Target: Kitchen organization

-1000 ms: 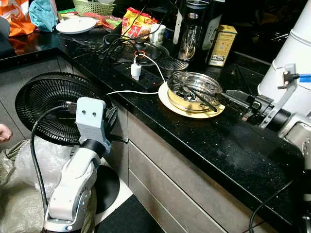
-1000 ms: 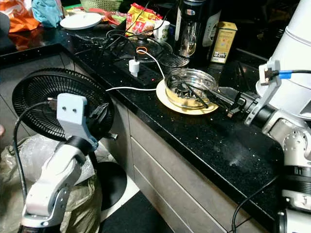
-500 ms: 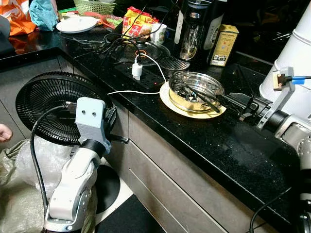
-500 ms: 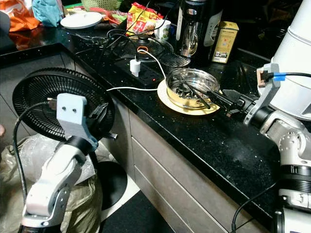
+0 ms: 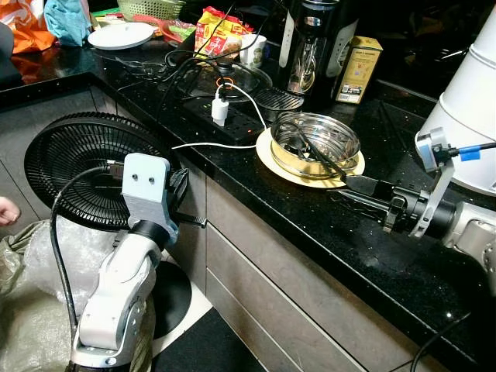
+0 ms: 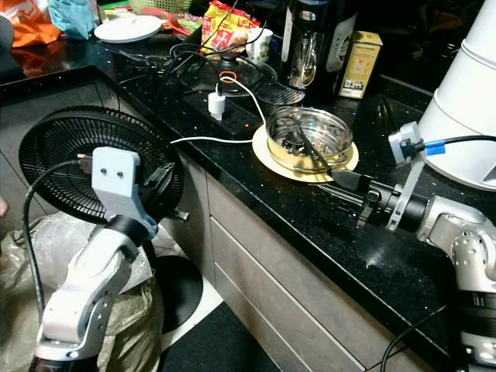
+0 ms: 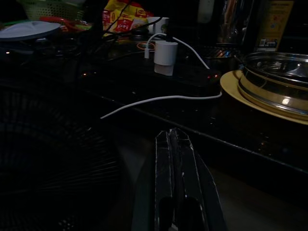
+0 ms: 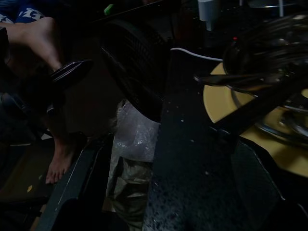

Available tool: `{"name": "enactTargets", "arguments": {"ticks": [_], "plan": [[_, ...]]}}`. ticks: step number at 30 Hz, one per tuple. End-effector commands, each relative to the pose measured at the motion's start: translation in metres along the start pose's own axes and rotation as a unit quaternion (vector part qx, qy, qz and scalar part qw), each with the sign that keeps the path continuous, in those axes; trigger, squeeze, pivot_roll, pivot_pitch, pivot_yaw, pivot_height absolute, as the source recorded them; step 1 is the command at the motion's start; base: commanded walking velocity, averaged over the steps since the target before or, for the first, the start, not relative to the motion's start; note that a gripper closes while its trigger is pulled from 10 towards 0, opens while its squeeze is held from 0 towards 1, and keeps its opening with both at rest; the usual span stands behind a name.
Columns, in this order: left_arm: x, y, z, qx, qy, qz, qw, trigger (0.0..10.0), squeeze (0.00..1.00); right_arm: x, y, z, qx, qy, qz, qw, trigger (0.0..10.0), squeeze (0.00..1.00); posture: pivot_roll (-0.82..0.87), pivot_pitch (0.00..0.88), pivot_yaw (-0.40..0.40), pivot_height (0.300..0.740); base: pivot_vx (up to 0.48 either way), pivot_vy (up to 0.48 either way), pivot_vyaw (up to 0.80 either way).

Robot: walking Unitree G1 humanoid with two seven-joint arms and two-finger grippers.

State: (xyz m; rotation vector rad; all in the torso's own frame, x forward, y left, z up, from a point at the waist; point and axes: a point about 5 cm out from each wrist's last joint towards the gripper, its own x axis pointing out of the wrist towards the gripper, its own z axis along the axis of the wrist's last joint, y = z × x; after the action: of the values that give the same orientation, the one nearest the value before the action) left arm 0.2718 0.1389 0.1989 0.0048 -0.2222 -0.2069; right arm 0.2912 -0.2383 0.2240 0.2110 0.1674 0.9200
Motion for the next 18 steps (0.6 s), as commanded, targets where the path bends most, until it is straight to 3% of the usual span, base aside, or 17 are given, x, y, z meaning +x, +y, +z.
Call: {"name": "enactTargets", "arguments": {"ticks": [1, 5, 8, 18], "plan": [[0.0, -0.001, -0.003, 0.0, 0.008, -0.002, 1.0, 10.0, 0.0, 0.001, -0.002, 0.004, -0.002, -0.007, -0.003, 1.0, 10.0, 0.0, 0.06, 0.0, -0.077, 0.74, 0.0, 0.0, 0.0], [0.0, -0.001, -0.003, 0.0, 0.006, -0.002, 1.0, 10.0, 0.0, 0.005, -0.005, 0.003, -0.003, -0.011, -0.028, 1.0, 10.0, 0.0, 0.06, 0.0, -0.078, 0.74, 0.0, 0.0, 0.0], [0.0, -0.004, -0.004, -0.001, 0.006, -0.005, 1.0, 10.0, 0.0, 0.018, -0.009, -0.002, -0.006, -0.02, -0.084, 0.996, 10.0, 0.0, 0.05, 0.0, -0.08, 0.74, 0.0, 0.0, 0.0], [-0.001, -0.003, -0.003, -0.001, 0.007, -0.006, 1.0, 10.0, 0.0, 0.028, -0.013, 0.001, -0.016, -0.025, -0.131, 0.991, 10.0, 0.0, 0.06, 0.0, -0.078, 0.74, 0.0, 0.0, 0.0]]}}
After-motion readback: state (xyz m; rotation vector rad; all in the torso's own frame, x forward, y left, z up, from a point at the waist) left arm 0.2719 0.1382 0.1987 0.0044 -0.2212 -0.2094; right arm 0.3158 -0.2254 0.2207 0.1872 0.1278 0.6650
